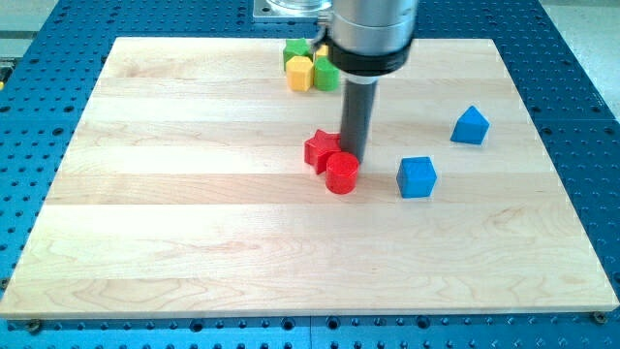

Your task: Push the cube to the bottom left of the triangle

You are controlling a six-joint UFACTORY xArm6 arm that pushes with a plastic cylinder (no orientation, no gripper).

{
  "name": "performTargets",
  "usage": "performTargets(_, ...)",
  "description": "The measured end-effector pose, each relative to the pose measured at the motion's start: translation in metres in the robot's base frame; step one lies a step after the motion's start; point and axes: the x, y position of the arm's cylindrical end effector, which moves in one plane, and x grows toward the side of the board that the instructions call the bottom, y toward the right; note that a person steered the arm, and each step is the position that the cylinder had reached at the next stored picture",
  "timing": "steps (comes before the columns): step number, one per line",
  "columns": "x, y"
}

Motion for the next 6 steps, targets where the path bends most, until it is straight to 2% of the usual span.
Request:
performTargets(2, 0.0, 0.003)
performTargets(3, 0.013, 0.013)
performTargets(4, 0.049, 0.055)
performTargets(6, 0.057, 0.089)
